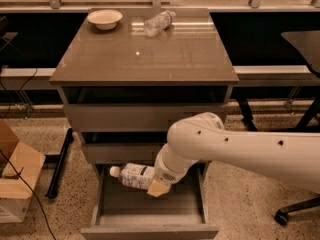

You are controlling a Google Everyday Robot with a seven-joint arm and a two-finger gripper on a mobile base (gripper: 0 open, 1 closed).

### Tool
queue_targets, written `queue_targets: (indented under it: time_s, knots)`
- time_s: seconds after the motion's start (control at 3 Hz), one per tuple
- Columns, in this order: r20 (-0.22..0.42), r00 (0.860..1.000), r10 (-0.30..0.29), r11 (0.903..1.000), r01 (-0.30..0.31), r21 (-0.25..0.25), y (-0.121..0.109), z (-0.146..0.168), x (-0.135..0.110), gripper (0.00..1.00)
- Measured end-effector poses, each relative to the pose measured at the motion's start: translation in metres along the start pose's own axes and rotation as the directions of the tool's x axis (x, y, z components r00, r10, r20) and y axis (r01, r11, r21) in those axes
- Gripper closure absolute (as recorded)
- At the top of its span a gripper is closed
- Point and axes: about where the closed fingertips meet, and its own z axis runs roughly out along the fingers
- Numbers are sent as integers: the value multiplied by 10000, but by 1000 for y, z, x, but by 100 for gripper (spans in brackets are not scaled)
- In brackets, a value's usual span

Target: Place blue plastic bottle into bottom drawer

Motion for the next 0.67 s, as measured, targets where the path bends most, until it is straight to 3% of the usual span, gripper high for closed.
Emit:
queue_targets:
  time_s: [0.33, 0.67]
  knots:
    - [42, 9987, 504, 9987, -504, -59, -7, 42, 40, 100]
    - [489, 9921, 1157, 9930, -1145, -284, -23, 91, 88, 100]
